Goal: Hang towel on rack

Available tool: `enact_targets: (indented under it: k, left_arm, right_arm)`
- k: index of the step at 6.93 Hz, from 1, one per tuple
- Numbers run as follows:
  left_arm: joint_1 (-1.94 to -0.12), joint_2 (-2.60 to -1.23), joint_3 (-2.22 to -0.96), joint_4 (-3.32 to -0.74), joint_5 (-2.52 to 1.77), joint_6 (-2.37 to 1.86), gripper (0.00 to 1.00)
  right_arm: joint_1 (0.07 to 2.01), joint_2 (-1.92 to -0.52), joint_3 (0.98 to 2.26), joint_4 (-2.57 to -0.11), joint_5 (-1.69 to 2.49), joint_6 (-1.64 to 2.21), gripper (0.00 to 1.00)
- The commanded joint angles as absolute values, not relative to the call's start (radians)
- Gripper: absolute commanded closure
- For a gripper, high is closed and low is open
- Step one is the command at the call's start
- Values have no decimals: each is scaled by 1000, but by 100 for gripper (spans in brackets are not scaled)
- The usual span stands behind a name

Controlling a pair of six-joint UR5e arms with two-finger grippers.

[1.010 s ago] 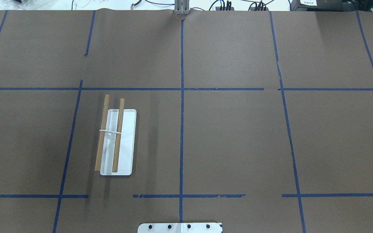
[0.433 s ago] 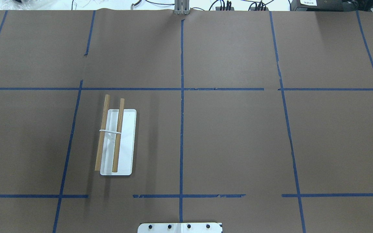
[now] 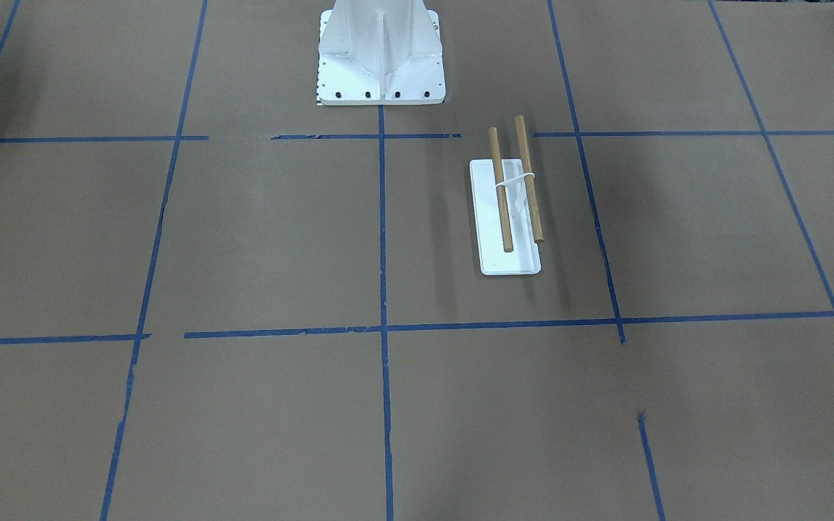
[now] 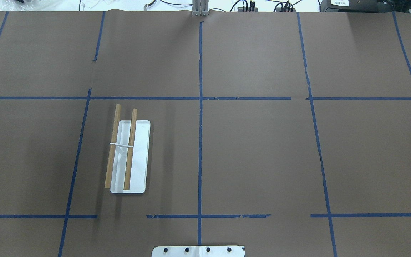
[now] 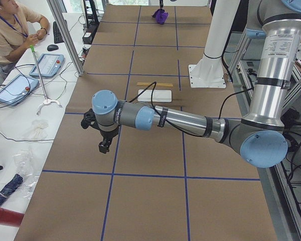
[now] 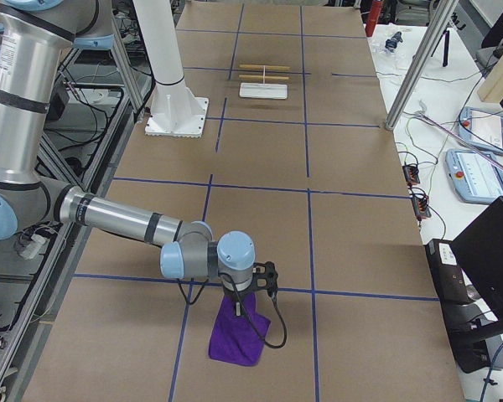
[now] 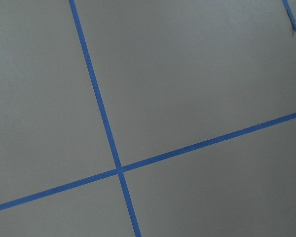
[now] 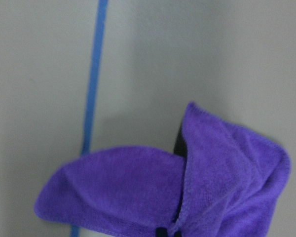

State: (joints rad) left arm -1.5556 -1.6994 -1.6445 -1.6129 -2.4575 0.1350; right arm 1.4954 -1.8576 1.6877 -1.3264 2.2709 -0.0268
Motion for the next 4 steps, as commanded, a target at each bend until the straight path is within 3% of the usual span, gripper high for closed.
enact_targets:
  k: [1, 4]
  left_arm:
    - [-1555, -1706, -1632, -1670, -2520, 129, 0]
    - [-1554, -1721, -1579, -1834, -2508, 36, 0]
  right_arm:
    - [1514, -1746, 1943, -1602, 2333, 68, 100]
    - [1326, -1422, 1945, -1603, 2454, 584, 100]
